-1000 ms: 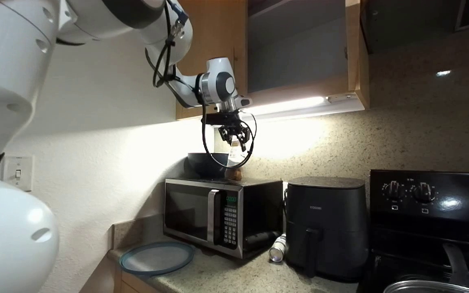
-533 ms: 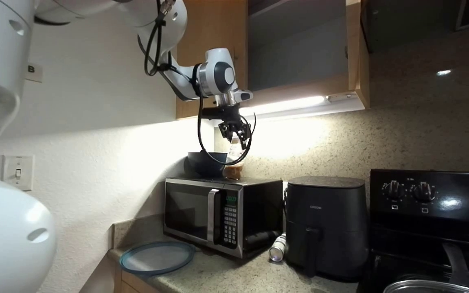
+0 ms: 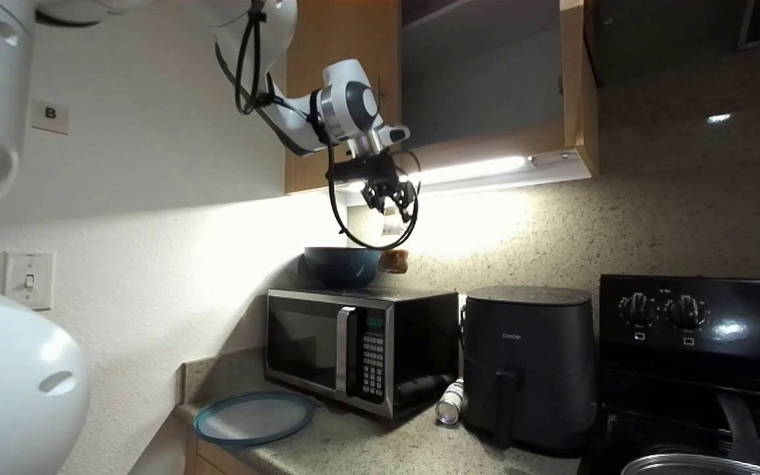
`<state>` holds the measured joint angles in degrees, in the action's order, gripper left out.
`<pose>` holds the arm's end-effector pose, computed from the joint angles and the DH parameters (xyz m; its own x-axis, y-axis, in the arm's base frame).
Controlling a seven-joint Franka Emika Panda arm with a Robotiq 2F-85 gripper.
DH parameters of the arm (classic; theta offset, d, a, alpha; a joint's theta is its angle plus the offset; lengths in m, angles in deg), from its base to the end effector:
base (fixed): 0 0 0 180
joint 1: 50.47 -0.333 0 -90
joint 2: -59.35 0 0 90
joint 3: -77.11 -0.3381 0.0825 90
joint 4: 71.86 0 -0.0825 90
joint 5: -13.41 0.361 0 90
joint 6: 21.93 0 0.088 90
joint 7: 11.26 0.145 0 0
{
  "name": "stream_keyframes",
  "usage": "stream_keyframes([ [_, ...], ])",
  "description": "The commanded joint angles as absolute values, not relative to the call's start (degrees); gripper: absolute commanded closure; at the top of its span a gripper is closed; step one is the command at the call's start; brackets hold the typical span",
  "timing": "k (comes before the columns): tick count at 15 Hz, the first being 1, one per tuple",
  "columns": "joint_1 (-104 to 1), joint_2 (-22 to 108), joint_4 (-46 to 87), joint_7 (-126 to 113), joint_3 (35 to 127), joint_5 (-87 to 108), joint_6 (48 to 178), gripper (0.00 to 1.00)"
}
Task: Put the bottle in the top cabinet
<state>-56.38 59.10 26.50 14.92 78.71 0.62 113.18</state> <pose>0.6093 0.0371 0.6350 0.7533 -0.2335 0.6148 -0.2519 -0.9660 -0.0582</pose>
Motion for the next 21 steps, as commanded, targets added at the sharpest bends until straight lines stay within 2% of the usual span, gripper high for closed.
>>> stream_keyframes([
  [1,-53.73,66.18,29.75,24.22,77.56,-10.9,115.27,0.74],
  [8,-46.89,73.29,29.91,45.92,73.52,-31.35,116.27,0.74],
  [10,-47.75,71.59,27.59,42.28,73.91,-28.33,114.07,0.74],
  [11,-47.56,71.8,27.7,42.8,73.79,-28.59,114.08,0.49],
  [21,-47.65,71.22,27.7,42.81,73.8,-28.59,114.0,0.49],
])
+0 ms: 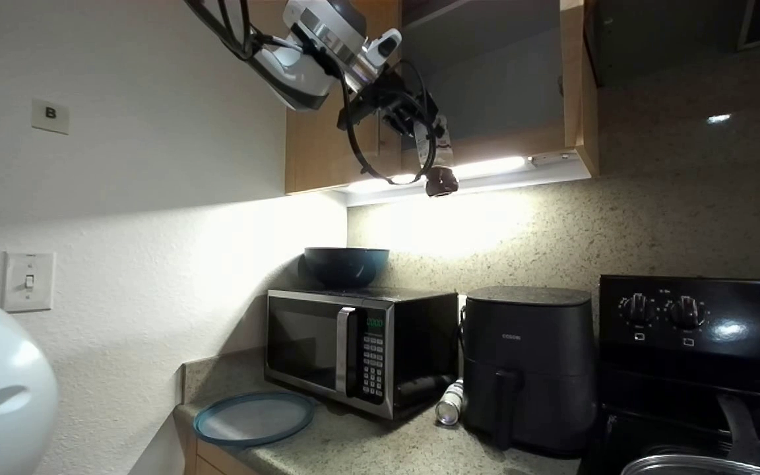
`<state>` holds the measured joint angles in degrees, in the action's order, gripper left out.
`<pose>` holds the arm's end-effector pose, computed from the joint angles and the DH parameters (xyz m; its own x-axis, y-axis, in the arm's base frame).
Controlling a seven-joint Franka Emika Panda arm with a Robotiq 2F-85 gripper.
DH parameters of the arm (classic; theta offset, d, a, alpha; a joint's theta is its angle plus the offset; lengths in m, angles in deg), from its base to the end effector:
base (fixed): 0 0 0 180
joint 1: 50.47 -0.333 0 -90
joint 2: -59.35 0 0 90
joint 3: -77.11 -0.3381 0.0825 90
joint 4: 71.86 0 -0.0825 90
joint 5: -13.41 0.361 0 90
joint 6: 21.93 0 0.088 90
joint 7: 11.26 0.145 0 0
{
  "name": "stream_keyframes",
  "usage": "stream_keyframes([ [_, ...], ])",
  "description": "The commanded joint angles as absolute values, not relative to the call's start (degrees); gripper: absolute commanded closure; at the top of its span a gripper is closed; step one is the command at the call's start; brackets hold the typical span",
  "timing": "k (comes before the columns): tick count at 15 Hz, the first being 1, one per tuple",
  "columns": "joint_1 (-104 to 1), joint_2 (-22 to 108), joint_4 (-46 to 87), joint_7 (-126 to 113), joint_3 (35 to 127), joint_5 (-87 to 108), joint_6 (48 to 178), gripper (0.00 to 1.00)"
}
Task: Put the bottle in the top cabinet
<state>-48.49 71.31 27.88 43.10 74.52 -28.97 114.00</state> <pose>0.5348 -0.0162 0.7560 0.3749 -0.3063 0.8750 -0.5554 -0.8299 -0.0526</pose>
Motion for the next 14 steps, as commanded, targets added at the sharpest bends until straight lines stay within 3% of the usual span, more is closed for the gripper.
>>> stream_keyframes([
  [1,-47.65,71.22,27.7,42.81,73.8,-28.59,114.0,0.49],
  [4,-47.65,71.22,27.7,42.81,73.8,-28.59,114.0,0.49],
  [5,-47.65,71.22,27.7,42.81,73.8,-28.59,114.0,0.74],
  [14,-48.76,56.57,-1.71,45.88,73.81,-32.58,109.65,0.74],
])
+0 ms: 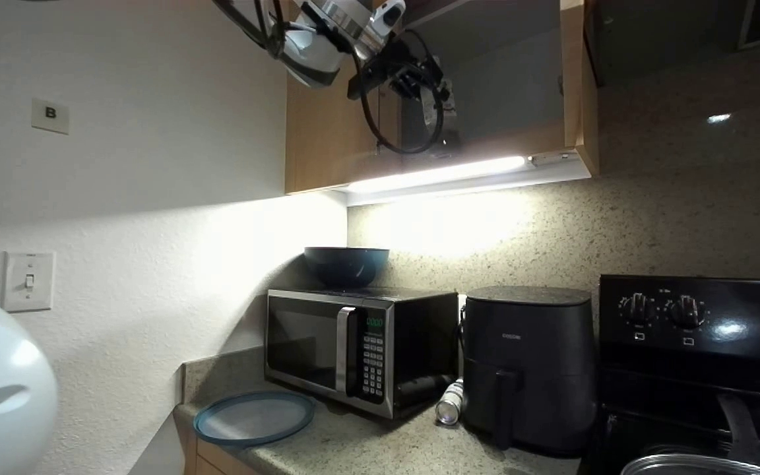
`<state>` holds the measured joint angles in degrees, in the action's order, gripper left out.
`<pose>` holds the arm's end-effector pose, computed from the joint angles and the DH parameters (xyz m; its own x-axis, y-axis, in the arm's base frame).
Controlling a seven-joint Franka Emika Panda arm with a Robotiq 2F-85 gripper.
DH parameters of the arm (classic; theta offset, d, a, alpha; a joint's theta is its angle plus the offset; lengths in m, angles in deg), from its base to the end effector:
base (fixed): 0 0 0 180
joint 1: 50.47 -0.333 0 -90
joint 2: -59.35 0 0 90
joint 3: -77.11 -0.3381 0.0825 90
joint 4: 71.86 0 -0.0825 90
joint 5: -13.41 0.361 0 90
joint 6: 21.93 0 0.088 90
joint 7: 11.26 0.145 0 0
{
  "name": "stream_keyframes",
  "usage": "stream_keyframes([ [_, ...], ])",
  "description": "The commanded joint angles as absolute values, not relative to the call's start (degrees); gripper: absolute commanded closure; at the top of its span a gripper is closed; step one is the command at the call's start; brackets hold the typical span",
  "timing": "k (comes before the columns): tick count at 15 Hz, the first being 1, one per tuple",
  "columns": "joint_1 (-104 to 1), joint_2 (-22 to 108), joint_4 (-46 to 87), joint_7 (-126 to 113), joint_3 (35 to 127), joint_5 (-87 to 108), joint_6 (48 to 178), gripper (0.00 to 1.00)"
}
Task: Put the bottle in the top cabinet
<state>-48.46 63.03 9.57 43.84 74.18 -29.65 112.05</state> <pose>0.5633 -0.0189 0.8369 0.2272 -0.3214 0.9193 -0.5584 -0.8164 -0.1474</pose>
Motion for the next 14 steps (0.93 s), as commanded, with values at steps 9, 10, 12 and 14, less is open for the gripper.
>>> stream_keyframes([
  [9,-54.82,39.61,-29.3,43.21,78.77,-33.14,100.61,0.74],
  [10,-55.4,37.46,-32.21,42.75,79.64,-32.56,100.36,0.74],
  [12,-56.17,33.22,-37.99,41.51,81.12,-30.74,98.99,0.74],
  [14,-56.4,29.92,-42.45,40.52,82.14,-28.58,97.75,0.74],
])
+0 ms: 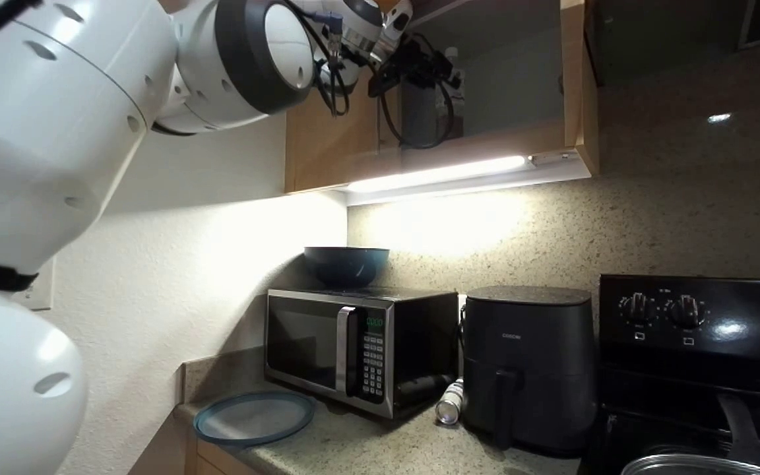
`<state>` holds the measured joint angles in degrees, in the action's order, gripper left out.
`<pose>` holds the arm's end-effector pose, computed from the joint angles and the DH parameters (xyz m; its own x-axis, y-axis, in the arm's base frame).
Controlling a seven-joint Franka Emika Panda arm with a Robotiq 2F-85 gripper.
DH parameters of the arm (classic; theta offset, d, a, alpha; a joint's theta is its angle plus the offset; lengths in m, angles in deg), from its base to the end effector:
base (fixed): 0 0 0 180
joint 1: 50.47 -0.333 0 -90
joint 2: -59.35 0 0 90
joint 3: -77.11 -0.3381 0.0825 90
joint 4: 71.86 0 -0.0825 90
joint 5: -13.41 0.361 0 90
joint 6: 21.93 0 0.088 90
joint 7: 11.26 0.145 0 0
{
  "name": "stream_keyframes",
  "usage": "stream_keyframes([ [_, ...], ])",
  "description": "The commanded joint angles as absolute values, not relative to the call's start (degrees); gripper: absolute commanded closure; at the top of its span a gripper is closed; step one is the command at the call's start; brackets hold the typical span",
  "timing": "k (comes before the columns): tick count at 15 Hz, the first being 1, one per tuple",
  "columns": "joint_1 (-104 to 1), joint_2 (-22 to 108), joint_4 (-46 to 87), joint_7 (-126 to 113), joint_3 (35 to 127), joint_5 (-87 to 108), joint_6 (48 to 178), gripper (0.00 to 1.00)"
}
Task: Put the bottle in the top cabinet
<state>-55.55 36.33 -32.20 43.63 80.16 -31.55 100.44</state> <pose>0.6514 -0.0162 0.8746 0.0793 -0.3390 0.9375 -0.6289 -0.7466 -0.2168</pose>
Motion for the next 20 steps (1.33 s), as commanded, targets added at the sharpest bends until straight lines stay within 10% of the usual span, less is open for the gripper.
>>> stream_keyframes([
  [1,-56.43,28.49,-44.45,39.85,82.54,-27.31,96.74,0.74],
  [3,-56.08,28.17,-44.95,40.31,82.12,-28.41,95.73,0.67],
  [4,-56.16,28.03,-45.24,40.28,82.43,-28.52,95.46,0.24],
  [11,-56.76,27.59,-46.49,39.71,86.15,-25.71,94.38,0.0],
  [20,-60.05,29.13,-49.06,39.97,88.84,-28.83,92.37,0.0],
])
